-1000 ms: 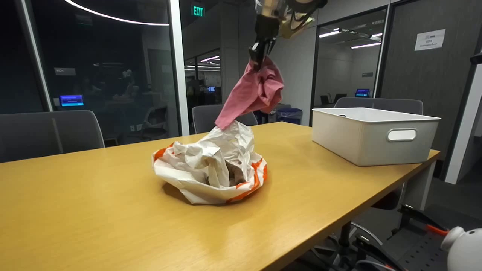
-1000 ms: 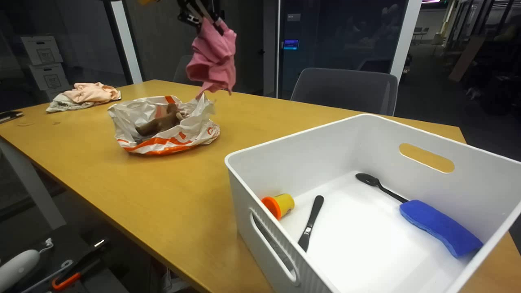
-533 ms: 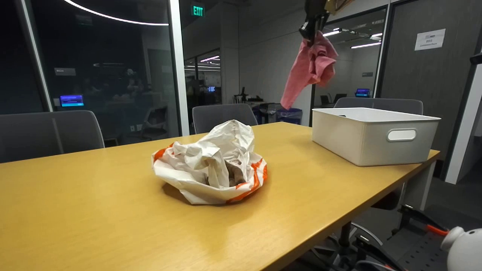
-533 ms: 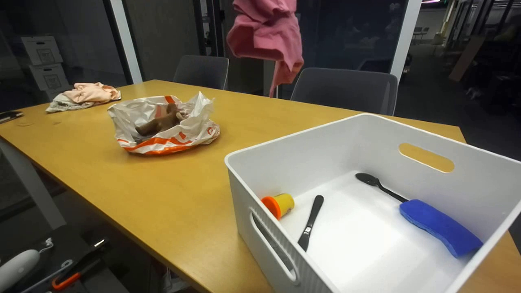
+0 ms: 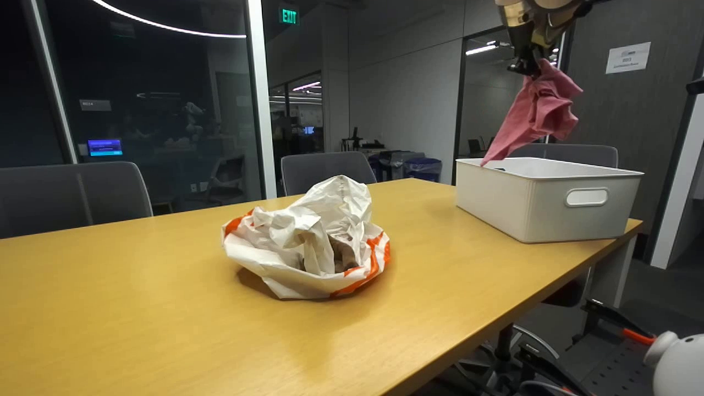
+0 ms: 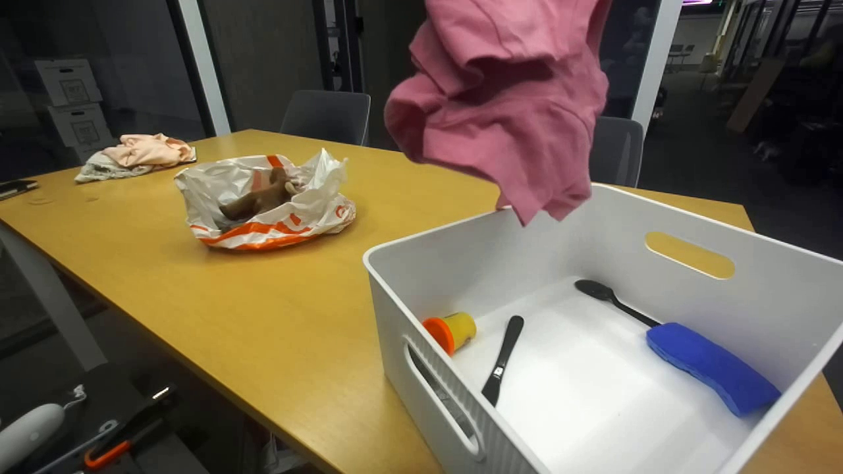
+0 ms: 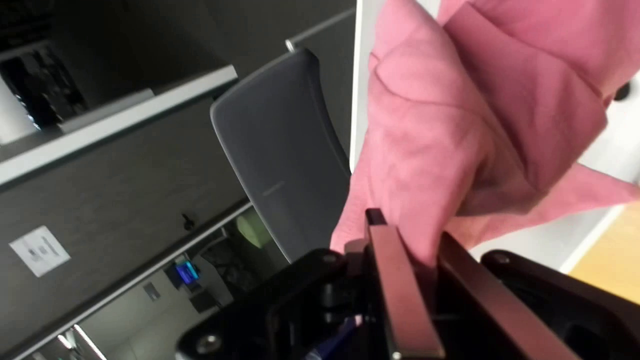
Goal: Remove the pink cloth and toy moose from the plastic bag and put them in the white basket
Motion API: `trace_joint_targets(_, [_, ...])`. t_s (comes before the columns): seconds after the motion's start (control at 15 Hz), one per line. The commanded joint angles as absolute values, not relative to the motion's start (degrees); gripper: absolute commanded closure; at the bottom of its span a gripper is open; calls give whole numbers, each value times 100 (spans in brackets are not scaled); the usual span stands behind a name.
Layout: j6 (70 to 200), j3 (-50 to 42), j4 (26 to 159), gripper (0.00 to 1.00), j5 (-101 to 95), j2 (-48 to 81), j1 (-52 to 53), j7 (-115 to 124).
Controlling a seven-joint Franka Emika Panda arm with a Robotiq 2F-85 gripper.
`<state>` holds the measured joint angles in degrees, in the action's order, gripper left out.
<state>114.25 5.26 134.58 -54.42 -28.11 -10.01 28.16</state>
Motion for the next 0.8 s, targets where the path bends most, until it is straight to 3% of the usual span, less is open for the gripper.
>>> trace_joint_targets(0.0, [10811, 523, 14098, 90, -6042, -2942, -971, 3567])
trace_joint_targets(0.07, [10757, 475, 14251, 90, -6121, -2900, -907, 3766])
trace_joint_targets(0.13, [10821, 400, 14400, 65, -6114, -2859, -845, 3956])
trace_joint_targets(0.33, [11047, 256, 14705, 55, -6011, -2829, -702, 4479])
trace_joint_targets(0.73, [11667, 172, 14688, 8, -5492, -3031, -234, 4925])
